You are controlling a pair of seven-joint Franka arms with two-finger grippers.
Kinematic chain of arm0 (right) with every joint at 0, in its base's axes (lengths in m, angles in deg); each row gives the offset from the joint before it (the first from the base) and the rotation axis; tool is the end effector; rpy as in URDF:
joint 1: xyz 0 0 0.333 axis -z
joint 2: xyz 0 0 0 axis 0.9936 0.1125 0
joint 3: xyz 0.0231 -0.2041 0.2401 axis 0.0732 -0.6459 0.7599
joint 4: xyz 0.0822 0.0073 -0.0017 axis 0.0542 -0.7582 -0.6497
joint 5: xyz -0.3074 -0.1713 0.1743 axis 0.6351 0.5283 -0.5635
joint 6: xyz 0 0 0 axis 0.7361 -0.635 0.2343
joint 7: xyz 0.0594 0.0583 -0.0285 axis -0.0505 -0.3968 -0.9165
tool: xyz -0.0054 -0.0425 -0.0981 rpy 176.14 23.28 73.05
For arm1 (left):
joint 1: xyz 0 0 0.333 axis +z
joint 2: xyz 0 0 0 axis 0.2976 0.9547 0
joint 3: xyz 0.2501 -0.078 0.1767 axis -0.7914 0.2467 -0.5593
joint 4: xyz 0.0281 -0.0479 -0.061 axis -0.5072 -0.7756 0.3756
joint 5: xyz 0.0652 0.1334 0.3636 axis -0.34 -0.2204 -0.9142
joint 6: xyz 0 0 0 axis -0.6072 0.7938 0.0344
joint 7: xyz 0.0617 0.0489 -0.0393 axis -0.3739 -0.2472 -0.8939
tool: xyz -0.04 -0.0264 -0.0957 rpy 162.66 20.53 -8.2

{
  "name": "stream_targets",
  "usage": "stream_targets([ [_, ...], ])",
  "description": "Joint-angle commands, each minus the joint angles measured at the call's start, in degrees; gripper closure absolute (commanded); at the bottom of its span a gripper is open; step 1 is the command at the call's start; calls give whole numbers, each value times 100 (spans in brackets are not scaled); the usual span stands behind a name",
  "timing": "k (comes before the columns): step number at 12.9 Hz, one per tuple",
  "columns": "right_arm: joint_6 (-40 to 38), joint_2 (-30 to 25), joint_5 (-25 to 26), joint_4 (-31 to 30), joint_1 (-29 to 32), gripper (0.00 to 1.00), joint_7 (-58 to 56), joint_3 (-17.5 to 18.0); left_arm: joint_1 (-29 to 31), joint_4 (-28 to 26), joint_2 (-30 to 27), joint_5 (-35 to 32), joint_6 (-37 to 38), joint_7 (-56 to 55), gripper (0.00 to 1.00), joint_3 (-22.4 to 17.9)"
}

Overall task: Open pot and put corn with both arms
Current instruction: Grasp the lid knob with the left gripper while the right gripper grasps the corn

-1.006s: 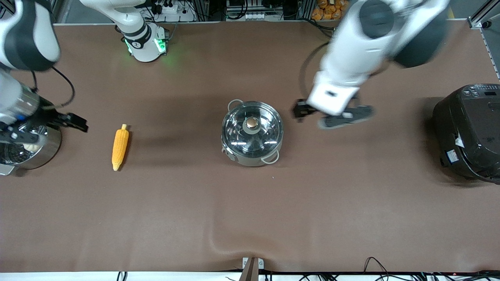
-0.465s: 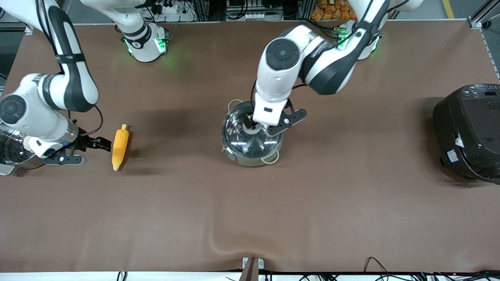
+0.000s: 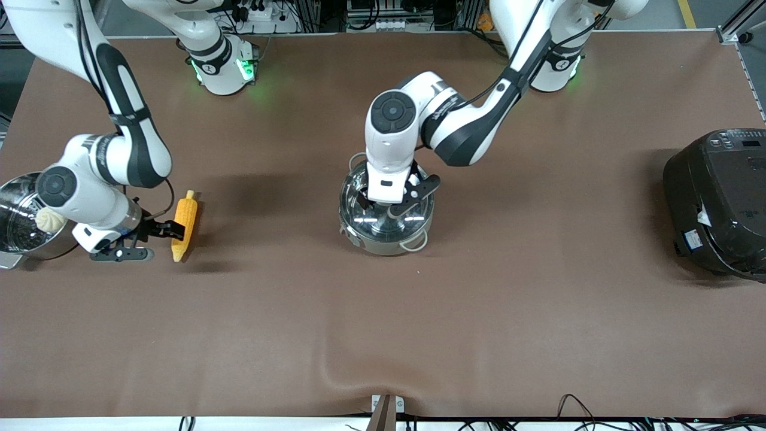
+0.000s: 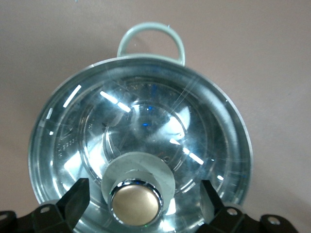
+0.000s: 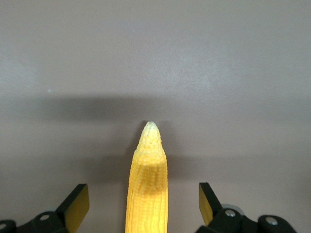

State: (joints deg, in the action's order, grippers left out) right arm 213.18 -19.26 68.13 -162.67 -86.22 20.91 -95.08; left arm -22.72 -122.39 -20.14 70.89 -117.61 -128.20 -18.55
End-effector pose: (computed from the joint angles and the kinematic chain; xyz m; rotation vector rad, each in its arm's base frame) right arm 0.5851 -0.0420 0.2478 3.1013 0.0579 -0.0320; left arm 0.4972 -0.5251 0.3512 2.9459 1.0038 -0.0728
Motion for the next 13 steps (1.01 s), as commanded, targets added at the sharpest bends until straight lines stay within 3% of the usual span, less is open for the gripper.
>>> stream_targets([
  [1, 184, 244, 47, -56, 145, 0, -124, 134, -83, 151, 71, -199, 36, -146, 0, -49],
  [4, 202, 394, 38, -162, 206, 0, -230, 161, -110, 133, 45, -208, 114, -147, 3, -49],
  [10, 123, 552, 30, -285, 540, 0, -449, 398, -110, 63, 45, -199, 281, -147, 33, -31],
  [11, 97, 561, 30, -285, 575, 5, -432, 442, -110, 63, 36, -199, 351, -147, 39, -31],
  [12, 1, 553, 30, -276, 601, 28, -432, 477, -110, 63, 36, -199, 413, -147, 46, -22],
  [13, -52, 535, -58, -267, 628, 42, -423, 503, -110, 63, 36, -199, 466, -147, 57, -22],
])
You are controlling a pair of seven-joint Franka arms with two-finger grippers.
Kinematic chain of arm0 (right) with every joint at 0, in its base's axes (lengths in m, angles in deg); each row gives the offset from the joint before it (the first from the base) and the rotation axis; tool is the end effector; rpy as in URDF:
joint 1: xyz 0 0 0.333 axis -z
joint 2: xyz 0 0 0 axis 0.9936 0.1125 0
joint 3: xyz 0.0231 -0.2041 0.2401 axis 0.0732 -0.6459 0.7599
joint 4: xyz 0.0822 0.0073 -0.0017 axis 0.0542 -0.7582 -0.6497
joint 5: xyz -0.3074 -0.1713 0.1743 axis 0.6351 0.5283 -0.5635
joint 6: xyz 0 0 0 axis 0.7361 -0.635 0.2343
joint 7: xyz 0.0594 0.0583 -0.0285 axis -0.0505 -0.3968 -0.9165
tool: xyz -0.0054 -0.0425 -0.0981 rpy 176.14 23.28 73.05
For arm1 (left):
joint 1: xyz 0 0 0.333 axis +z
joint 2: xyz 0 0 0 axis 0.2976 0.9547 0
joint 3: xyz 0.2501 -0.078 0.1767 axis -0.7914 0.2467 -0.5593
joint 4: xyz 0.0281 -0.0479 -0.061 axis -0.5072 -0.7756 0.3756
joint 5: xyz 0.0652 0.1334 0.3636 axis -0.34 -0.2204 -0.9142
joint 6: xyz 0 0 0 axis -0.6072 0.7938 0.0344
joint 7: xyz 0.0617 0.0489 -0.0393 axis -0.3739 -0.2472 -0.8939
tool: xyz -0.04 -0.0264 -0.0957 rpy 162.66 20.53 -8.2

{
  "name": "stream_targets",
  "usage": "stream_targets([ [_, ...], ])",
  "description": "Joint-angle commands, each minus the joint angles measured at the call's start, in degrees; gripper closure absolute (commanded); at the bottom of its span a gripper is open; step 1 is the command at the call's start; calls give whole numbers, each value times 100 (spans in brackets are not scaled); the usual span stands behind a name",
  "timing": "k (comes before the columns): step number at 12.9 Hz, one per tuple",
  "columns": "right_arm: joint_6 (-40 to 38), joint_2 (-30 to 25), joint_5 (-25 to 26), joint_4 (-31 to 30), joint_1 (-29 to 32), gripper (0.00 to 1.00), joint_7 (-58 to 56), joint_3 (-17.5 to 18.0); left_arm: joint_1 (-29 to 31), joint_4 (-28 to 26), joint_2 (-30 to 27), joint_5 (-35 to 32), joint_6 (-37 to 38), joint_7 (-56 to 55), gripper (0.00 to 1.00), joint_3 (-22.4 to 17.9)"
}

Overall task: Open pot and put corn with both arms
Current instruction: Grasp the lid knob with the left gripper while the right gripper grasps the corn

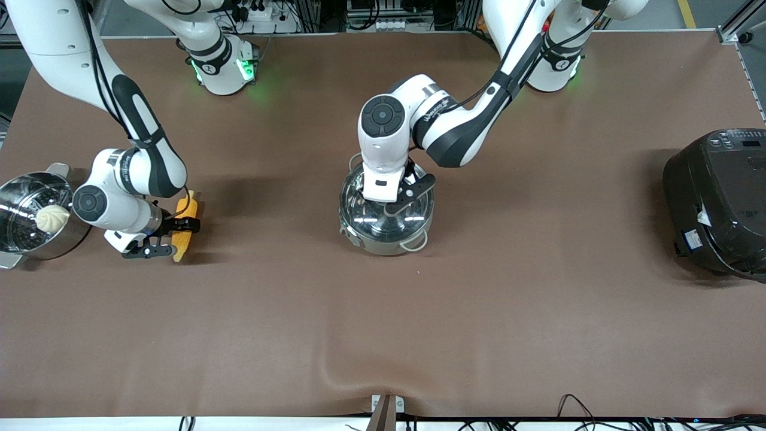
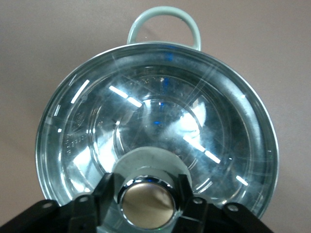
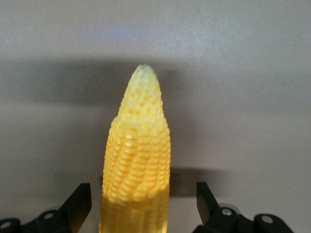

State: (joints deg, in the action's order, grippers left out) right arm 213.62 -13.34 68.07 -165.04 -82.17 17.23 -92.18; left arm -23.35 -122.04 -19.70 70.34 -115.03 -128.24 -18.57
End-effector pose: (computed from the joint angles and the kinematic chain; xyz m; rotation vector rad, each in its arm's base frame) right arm 0.5564 -0.0530 0.1730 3.1205 0.1216 -0.2473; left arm 0.4896 -0.5273 0.3446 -2.9630 -0.9857 0.0903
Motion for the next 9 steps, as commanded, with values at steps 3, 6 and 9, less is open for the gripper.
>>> stream_targets([
  [3, -306, -119, -430, 49, 250, 86, -73, 301, -39, 46, -43, -145, 252, -133, 99, -20],
  [6, -1016, -207, -439, 592, 259, 100, -29, 389, 32, 64, -192, -145, 304, -89, 100, -38],
  [9, -2045, -251, -448, 1409, 250, 100, -12, 398, 354, 55, -727, -153, 620, -46, 100, -47],
])
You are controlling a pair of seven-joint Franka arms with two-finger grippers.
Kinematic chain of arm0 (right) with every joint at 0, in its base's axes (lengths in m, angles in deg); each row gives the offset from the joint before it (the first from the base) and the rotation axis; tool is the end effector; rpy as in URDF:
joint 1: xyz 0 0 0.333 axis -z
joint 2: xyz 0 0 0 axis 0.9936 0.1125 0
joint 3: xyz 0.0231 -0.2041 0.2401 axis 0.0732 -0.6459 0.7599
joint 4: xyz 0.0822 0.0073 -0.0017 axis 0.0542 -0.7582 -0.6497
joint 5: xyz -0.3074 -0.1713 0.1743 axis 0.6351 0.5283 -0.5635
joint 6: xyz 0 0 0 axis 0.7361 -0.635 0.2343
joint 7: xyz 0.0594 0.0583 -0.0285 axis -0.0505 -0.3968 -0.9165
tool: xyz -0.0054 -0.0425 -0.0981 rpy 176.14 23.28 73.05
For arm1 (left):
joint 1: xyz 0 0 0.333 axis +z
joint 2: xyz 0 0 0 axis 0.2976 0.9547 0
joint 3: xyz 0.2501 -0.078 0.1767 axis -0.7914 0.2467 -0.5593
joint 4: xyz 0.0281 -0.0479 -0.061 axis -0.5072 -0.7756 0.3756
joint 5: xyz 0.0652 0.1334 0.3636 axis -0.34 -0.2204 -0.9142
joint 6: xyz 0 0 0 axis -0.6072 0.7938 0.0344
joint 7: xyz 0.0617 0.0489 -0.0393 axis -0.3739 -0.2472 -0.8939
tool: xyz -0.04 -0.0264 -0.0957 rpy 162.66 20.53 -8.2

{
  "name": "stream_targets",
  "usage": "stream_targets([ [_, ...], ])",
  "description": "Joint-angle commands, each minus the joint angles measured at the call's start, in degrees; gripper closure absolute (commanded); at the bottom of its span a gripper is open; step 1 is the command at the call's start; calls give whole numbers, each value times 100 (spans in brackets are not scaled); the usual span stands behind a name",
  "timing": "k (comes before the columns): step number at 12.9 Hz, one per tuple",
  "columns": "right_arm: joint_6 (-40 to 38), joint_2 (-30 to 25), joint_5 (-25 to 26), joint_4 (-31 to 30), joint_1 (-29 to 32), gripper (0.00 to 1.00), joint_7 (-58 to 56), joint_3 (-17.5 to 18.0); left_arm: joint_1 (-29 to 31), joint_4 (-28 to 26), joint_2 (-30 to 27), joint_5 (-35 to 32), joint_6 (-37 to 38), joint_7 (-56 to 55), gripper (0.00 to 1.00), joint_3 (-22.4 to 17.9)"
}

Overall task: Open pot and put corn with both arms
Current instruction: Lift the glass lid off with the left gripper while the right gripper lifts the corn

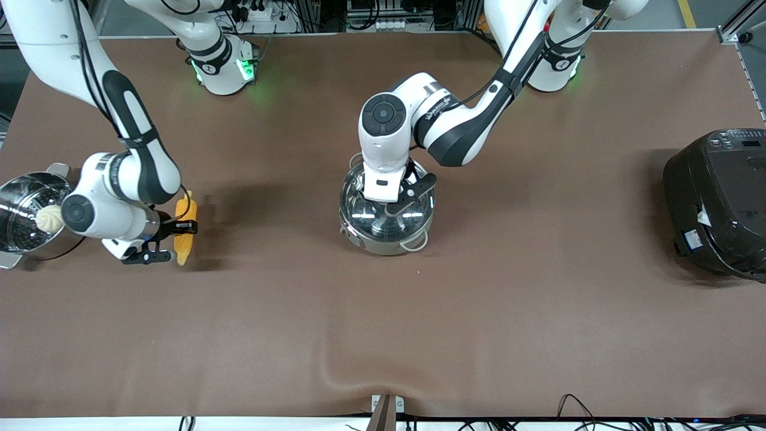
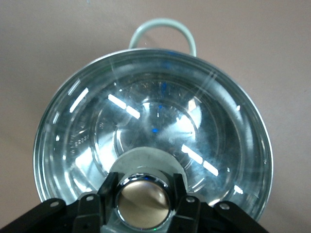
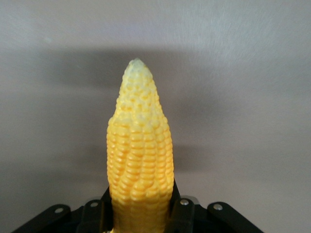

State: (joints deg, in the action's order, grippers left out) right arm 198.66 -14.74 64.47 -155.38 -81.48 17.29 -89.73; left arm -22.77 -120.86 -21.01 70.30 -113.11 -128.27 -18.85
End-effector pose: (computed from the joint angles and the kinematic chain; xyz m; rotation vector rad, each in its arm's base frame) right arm 0.5931 -0.0343 0.2305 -3.0572 -0.0962 0.3353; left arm 0.4973 -0.5196 0.3675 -2.9620 -1.0093 0.0749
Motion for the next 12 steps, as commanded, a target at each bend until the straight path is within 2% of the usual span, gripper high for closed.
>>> stream_targets([
  [1, -883, -137, -87, 706, 164, 100, 35, 188, 500, -72, -833, -149, 612, 166, 100, -1],
  [5, -1982, -304, -44, 1594, 155, 100, 815, 574, 1457, -98, -1581, -26, 1448, 2140, 100, 26],
  [8, -2992, -339, -61, 2358, 137, 100, 1797, 1092, 2353, -194, -1819, 255, 1852, 3775, 100, 44],
  [10, -3381, -365, -52, 2746, -73, 100, 2790, 1497, 2802, -457, -1889, 255, 1976, 4507, 100, 44],
  [12, -3409, -383, -70, 2879, -240, 100, 3591, 1822, 3172, -852, -2003, 255, 1976, 5079, 100, 44],
])
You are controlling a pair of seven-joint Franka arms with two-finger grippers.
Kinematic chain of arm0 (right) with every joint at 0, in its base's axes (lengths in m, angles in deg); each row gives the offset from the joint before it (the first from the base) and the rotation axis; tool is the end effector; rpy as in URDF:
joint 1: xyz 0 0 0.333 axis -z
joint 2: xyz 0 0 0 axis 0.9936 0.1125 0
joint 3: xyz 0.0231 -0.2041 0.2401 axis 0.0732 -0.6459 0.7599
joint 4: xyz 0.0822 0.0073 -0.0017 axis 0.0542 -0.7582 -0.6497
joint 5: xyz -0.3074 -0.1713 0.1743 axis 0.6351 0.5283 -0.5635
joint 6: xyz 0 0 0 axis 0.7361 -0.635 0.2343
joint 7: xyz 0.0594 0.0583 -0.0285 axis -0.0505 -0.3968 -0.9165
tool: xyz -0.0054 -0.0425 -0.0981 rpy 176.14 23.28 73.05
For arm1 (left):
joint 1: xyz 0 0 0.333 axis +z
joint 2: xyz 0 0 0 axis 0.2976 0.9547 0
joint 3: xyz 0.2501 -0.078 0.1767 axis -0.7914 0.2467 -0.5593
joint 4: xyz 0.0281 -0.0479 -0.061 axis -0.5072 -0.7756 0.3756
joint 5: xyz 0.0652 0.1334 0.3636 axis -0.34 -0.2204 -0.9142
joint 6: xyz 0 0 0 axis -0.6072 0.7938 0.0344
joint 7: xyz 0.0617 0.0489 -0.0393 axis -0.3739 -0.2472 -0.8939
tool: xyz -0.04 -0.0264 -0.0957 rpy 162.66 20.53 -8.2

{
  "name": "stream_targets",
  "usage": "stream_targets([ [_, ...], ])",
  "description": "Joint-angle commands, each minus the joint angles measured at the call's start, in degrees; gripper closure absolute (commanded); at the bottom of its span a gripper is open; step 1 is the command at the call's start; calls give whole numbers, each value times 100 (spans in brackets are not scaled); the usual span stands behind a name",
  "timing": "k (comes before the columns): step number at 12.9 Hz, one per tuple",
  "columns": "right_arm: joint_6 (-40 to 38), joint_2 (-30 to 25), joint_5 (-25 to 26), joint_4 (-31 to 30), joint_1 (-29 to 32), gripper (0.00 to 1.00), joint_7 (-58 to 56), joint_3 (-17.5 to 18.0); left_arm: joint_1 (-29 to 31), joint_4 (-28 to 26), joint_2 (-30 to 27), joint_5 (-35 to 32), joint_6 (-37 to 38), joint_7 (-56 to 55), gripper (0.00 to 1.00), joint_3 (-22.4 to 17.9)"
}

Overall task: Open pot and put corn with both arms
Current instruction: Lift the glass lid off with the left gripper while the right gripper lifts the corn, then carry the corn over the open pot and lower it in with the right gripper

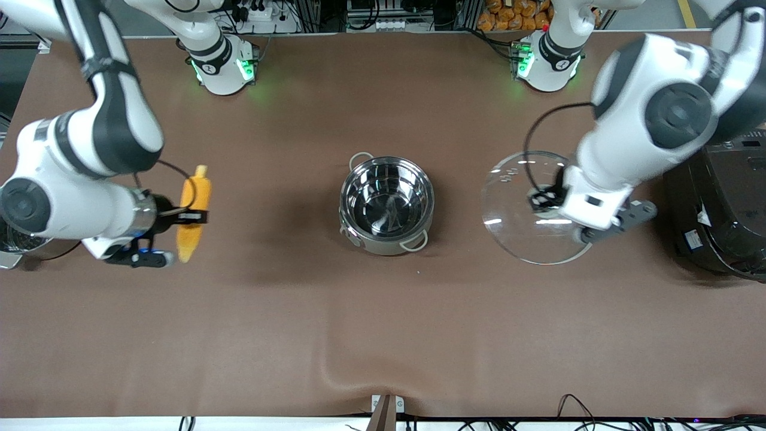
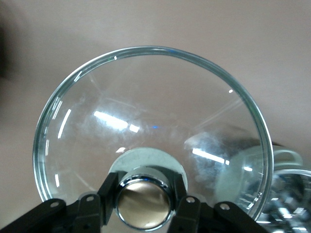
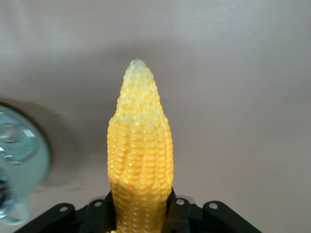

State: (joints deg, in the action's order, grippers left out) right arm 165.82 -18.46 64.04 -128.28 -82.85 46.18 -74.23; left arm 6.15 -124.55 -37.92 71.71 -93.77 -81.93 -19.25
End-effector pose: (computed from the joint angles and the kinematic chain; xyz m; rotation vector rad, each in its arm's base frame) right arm 0.6290 0.1346 0.4448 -3.0147 0.1829 0.4342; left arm 0.6102 -0.1939 0.5110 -3.0385 -0.5431 0.2048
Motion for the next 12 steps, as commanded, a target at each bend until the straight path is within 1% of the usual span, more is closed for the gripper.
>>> stream_targets([
  [1, -116, -11, -35, 188, -148, 100, 1002, 456, 551, -729, -374, 114, -19, 734, 100, 83],
  [2, -90, -2, -27, 188, -244, 100, 1362, 562, 780, -897, -384, 106, -63, 989, 100, 83],
  [4, 33, 50, 17, 188, -682, 100, 2004, 581, 1255, -1248, -392, 105, -325, 1552, 100, 92],
  [6, 418, 85, 26, 188, -1104, 100, 2602, 564, 1327, -1556, -419, 97, -642, 1695, 100, 83],
  [8, 848, 287, 61, 188, -1552, 100, 3340, 537, 1450, -1890, -445, 44, -1081, 1975, 100, 83],
  [9, 1077, 392, 61, 188, -1737, 100, 3604, 528, 1511, -2057, -489, 44, -1188, 2037, 100, 83],
  [10, 1262, 524, 70, 197, -1965, 100, 3850, 433, 1512, -2154, -515, 44, -1276, 2046, 100, 83],
  [11, 1499, 664, 79, 206, -2342, 100, 4123, 206, 1512, -2216, -524, 27, -1364, 2047, 100, 83],
  [12, 1771, 788, 70, 214, -2841, 100, 4352, -180, 1521, -2234, -507, 9, -1417, 2073, 100, 74],
])
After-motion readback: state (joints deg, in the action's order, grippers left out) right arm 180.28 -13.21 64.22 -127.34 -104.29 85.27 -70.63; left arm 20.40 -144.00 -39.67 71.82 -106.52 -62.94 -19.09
